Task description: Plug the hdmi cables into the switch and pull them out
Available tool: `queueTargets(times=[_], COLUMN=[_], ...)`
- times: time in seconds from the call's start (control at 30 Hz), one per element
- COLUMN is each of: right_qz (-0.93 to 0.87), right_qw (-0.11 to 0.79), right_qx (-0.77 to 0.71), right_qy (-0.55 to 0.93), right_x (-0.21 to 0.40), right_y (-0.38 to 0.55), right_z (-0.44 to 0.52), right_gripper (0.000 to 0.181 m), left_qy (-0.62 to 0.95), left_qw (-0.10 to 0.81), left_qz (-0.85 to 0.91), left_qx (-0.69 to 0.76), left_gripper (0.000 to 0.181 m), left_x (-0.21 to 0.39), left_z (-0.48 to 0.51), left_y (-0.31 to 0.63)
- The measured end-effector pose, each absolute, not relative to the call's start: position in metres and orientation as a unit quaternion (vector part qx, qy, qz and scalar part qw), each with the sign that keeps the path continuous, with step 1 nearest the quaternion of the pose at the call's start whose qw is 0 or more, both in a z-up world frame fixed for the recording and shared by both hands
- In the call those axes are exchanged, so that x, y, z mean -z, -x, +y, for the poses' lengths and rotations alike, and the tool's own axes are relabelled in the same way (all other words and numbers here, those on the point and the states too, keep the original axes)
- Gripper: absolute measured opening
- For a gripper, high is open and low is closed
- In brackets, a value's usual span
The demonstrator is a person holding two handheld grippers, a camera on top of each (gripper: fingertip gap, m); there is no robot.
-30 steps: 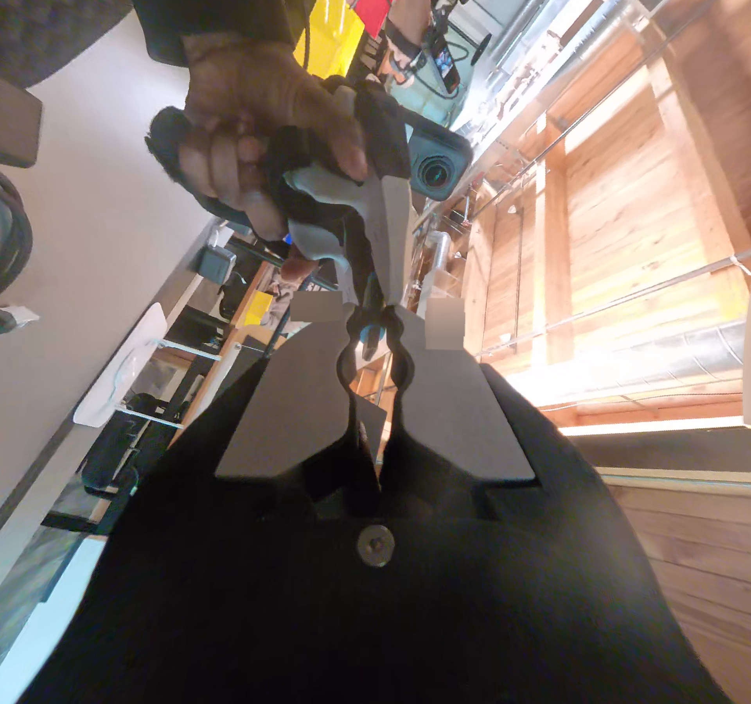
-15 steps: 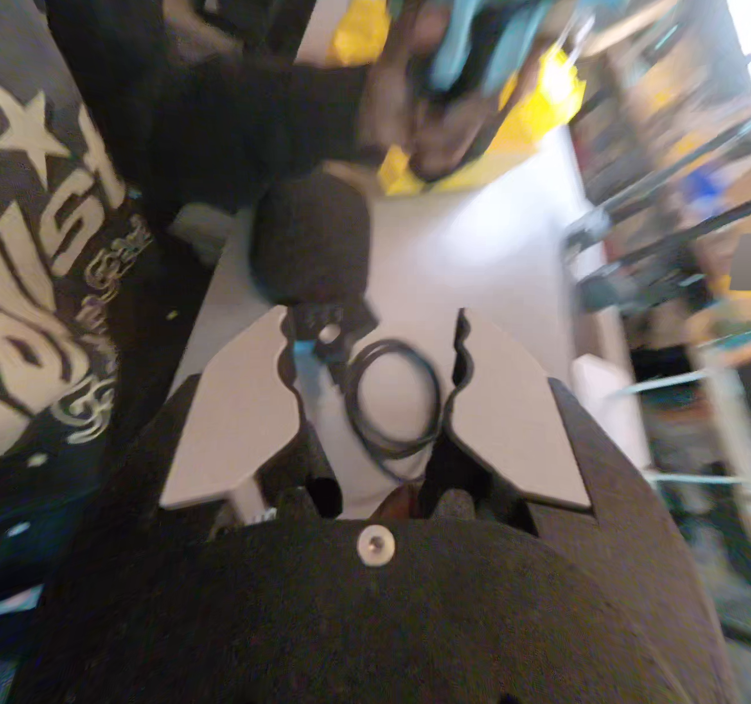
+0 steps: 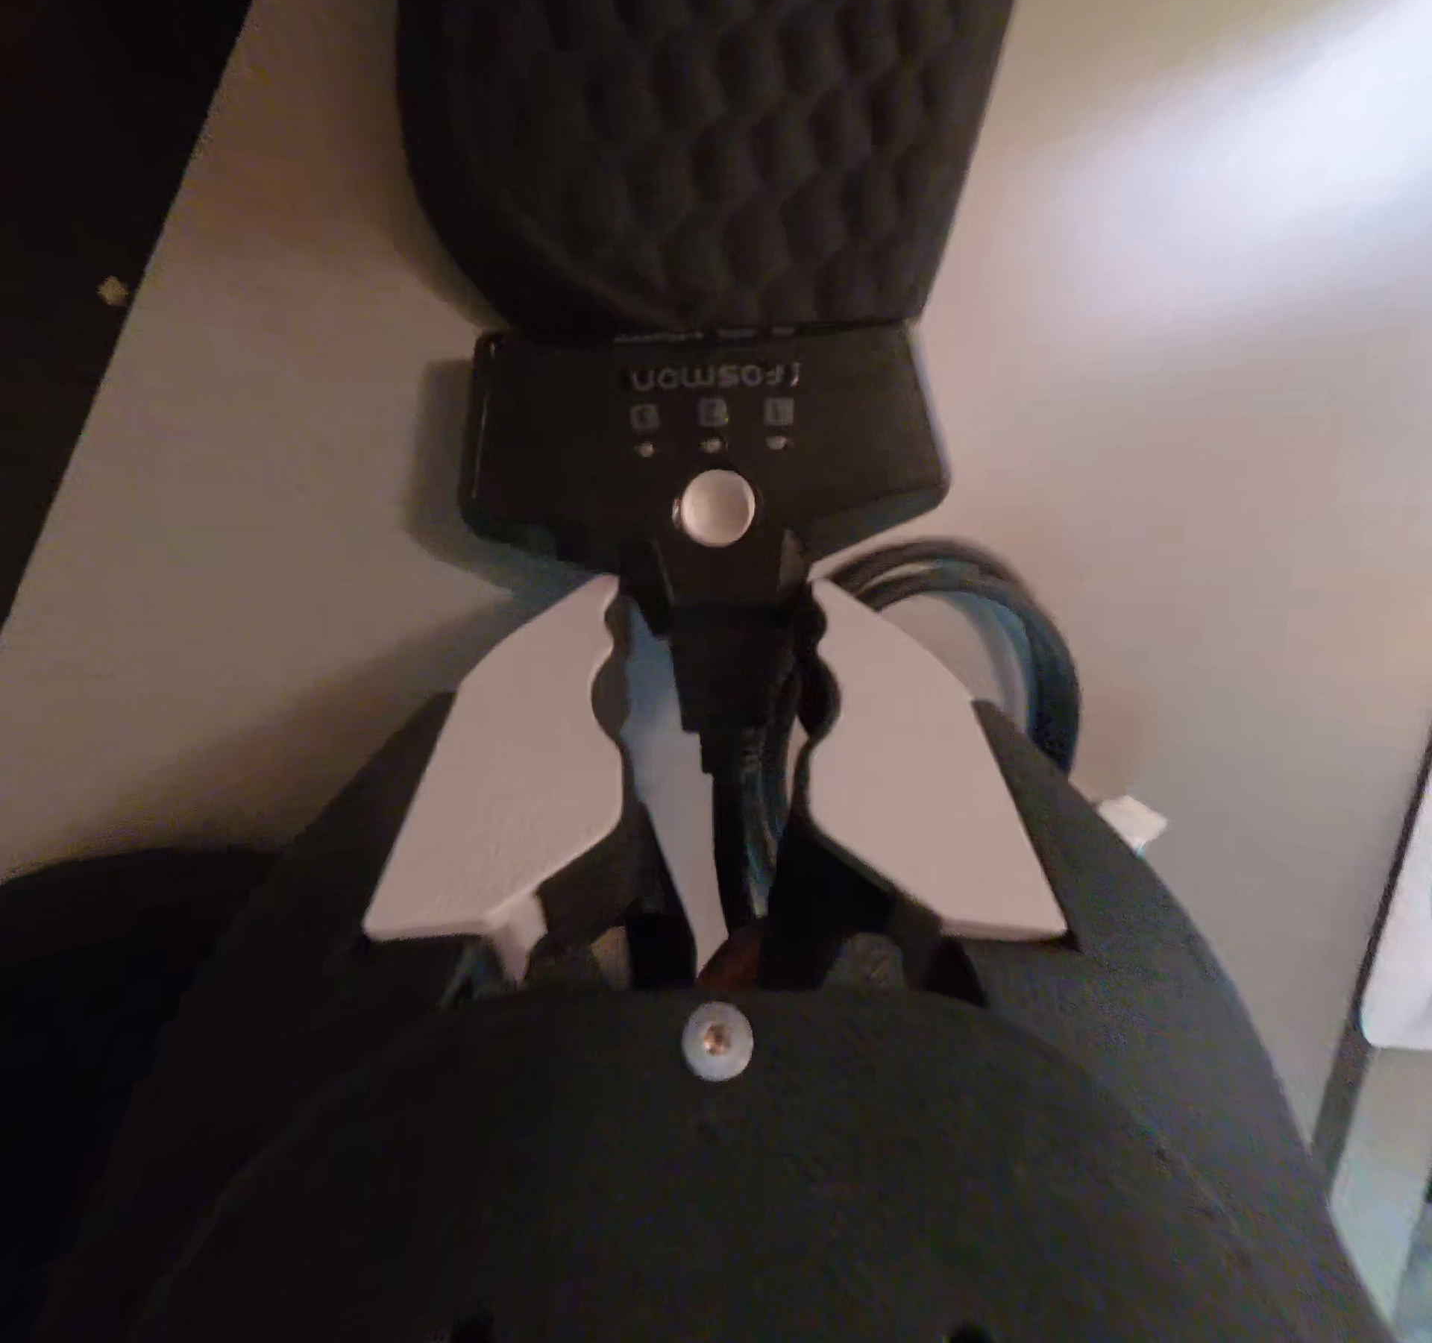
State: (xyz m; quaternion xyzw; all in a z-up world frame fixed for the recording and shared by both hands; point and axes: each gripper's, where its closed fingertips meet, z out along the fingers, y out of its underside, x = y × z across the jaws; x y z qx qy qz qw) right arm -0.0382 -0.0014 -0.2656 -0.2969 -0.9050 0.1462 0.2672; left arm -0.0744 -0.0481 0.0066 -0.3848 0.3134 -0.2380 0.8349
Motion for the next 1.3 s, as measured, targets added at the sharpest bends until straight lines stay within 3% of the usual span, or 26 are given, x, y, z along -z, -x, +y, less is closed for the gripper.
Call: queueTargets(times=[0.1, 0.4, 0.83, 1.3], right_qz=[-0.888, -0.702, -0.705, -0.735], right_qw=[0.298, 0.392, 0.446, 0.420], right_qx=[-0.188, -0.520, -0.466, -0.449], right_qy=[0.297, 0.287, 0.295, 0.287], right_x=[0.256, 0.152, 0.156, 0.169], right_y=[0.042, 0.006, 0.012, 0.011], right_z=[0.002, 0.016, 0.025, 0.016], right_gripper=[0.041, 0.040, 0.040, 0.040], left_qy=[0.397, 0.499, 0.559, 0.583], left_qw=[0.827, 0.754, 0.683, 0.637], left_qz=[0.321, 0.387, 0.434, 0.483], left_qx=[0.234, 0.181, 0.180, 0.146], left_gripper=[0.021, 0.021, 0.021, 0.021], left_x=[0.000, 0.062, 0.089, 0.109], left_z=[-0.041, 0.004, 0.007, 0.002], left_y=[0.069, 0.050, 0.036, 0.037])
